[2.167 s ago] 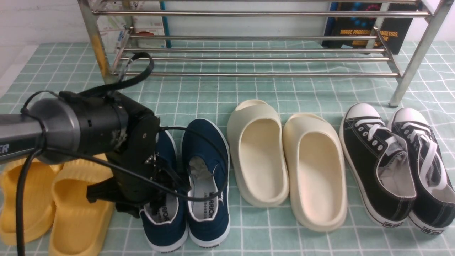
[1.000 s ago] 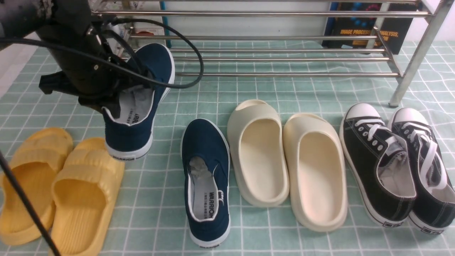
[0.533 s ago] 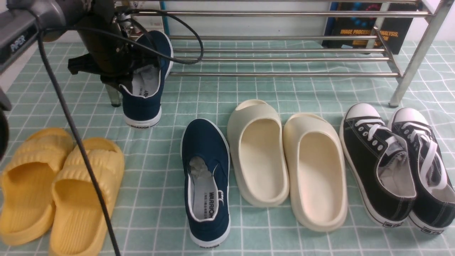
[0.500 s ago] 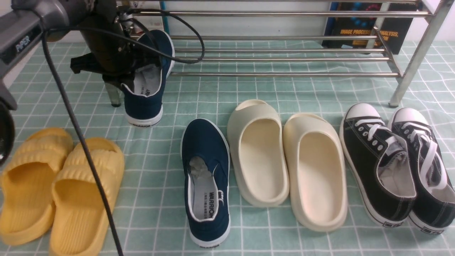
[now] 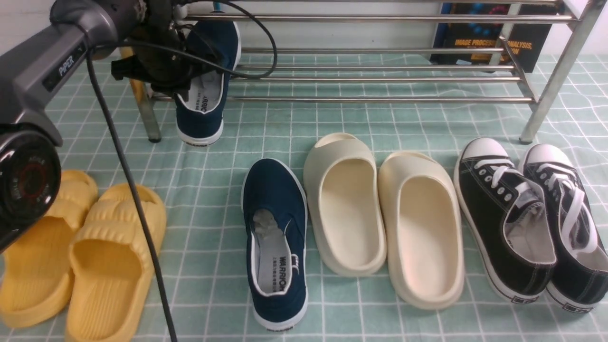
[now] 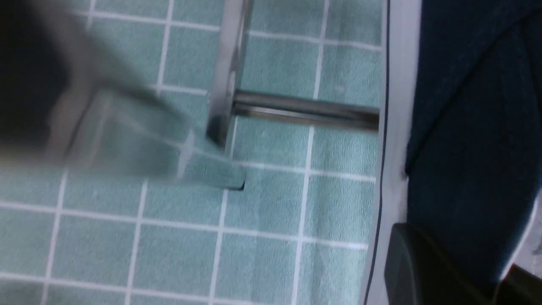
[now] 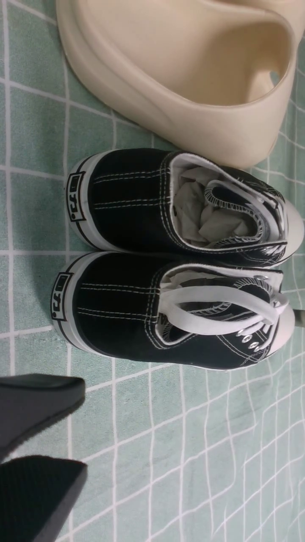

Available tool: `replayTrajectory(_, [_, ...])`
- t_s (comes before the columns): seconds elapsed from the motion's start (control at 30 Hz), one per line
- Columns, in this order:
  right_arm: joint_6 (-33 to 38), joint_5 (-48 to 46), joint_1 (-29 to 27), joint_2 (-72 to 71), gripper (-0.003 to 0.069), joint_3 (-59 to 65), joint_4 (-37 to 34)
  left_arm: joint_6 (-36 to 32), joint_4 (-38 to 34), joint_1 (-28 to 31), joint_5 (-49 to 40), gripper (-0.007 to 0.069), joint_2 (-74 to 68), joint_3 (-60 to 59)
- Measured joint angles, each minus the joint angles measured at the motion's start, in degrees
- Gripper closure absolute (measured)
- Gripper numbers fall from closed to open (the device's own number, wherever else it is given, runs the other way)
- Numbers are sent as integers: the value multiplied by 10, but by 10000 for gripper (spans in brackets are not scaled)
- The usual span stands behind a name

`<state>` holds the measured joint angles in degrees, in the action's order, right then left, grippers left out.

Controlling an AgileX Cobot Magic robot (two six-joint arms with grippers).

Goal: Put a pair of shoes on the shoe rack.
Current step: Use the left arm to put a shoe into the shoe rack

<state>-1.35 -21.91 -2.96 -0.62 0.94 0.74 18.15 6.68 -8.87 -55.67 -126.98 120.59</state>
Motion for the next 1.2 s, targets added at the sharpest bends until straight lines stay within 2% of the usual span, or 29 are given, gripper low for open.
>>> replayTrajectory(0.13, [0, 0, 0, 0, 419, 0, 0, 1, 5, 0, 6, 603, -6, 0])
replayTrajectory(0.3, [0, 0, 0, 0, 419, 0, 0, 5, 7, 0, 19, 540, -6, 1])
replayTrajectory(0.5, [0, 0, 0, 0, 419, 0, 0, 9, 9, -1, 25, 377, -5, 13])
replayTrajectory(0.67, [0, 0, 0, 0, 419, 0, 0, 9, 9, -1, 2, 336, 0, 29])
replayTrajectory(0.87, [0, 0, 0, 0, 419, 0, 0, 9, 19, -2, -26, 336, 22, 30])
replayTrajectory(1.0, [0, 0, 0, 0, 419, 0, 0, 12, 51, 0, -63, 343, 54, 30])
replayTrajectory(1.13, [0, 0, 0, 0, 419, 0, 0, 7, 63, 0, -97, 398, 80, 30])
replayTrajectory(1.2, [0, 0, 0, 0, 419, 0, 0, -3, 59, 0, -123, 470, 101, 30])
